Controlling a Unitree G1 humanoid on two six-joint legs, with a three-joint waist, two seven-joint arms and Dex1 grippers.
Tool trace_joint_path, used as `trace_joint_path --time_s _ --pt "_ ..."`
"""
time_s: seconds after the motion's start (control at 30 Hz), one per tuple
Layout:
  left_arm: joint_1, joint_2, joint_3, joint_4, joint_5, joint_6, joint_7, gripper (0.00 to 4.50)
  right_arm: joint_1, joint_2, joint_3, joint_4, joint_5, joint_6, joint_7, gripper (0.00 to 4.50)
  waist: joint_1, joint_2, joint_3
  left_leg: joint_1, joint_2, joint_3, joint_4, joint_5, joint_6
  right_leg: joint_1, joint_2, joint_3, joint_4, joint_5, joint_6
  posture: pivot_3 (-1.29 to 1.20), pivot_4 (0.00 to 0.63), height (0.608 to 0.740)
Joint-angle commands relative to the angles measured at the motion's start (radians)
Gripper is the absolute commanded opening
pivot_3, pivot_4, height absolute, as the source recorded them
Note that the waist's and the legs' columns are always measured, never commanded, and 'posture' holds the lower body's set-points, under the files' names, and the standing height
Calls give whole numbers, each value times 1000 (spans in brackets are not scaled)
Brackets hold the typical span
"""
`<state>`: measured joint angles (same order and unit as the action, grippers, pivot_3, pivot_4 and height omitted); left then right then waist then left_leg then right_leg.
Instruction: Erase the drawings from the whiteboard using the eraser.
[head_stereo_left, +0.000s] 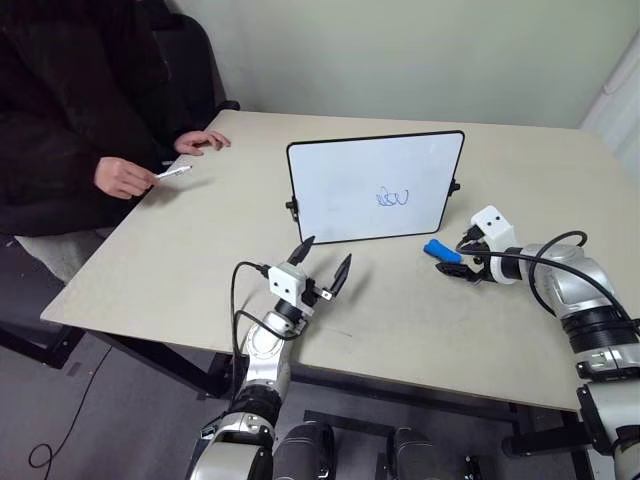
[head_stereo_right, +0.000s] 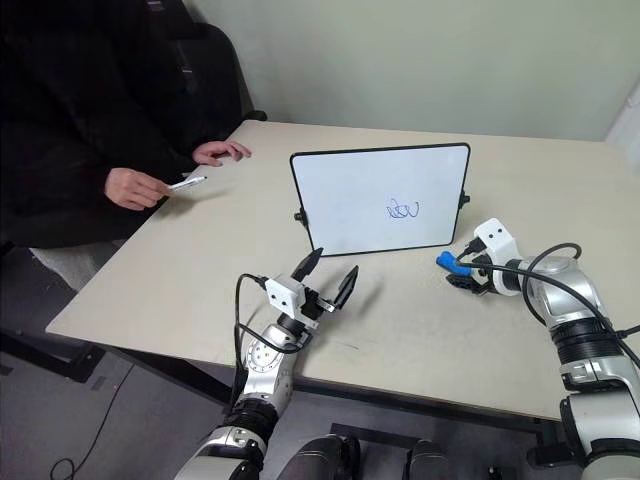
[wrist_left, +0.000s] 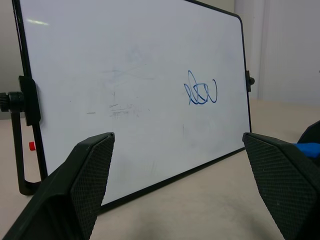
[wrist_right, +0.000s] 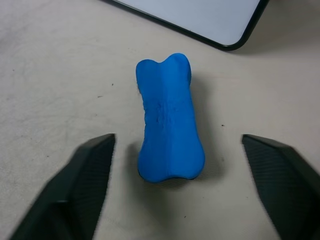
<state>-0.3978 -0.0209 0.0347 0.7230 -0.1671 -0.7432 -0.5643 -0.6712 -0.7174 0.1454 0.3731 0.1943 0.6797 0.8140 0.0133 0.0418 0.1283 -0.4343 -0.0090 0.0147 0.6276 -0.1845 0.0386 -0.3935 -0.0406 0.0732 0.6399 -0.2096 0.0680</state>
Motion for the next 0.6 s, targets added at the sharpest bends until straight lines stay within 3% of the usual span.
trace_joint_path --time_s 0.03,0.27,0.37,0.5,0.57,0.6 --pt "34 -9 -7 31 -3 13 4 4500 -22 6 -4 -17 -17 -11 17 2952 0 0 0 0 0 0 0 0 0 0 0 0 0 0 0 0 150 740" --pt "46 -11 -9 10 -2 23 11 4500 -18 13 0 -16 -42 -4 22 2952 -1 0 0 0 0 0 0 0 0 0 0 0 0 0 0 0 150 740" --pt "47 -10 -9 5 -2 27 12 4500 -12 14 -1 -27 -47 -3 27 2338 -1 0 0 0 0 0 0 0 0 0 0 1 0 0 0 0 150 740" --pt "48 -10 -10 0 -2 31 12 4500 -4 14 -8 -57 -48 9 23 977 -1 0 0 0 0 0 0 0 0 -1 0 1 0 -1 0 0 150 740" --pt "48 -10 -11 0 -1 33 12 4500 9 13 -14 -91 -45 21 15 569 0 0 0 0 0 0 0 0 0 -1 0 1 0 -1 0 0 150 740" --pt "48 -10 -12 -1 -1 34 11 4500 17 15 -21 -116 -40 34 7 569 0 0 0 0 0 0 0 0 0 -1 0 1 0 -1 0 0 150 740"
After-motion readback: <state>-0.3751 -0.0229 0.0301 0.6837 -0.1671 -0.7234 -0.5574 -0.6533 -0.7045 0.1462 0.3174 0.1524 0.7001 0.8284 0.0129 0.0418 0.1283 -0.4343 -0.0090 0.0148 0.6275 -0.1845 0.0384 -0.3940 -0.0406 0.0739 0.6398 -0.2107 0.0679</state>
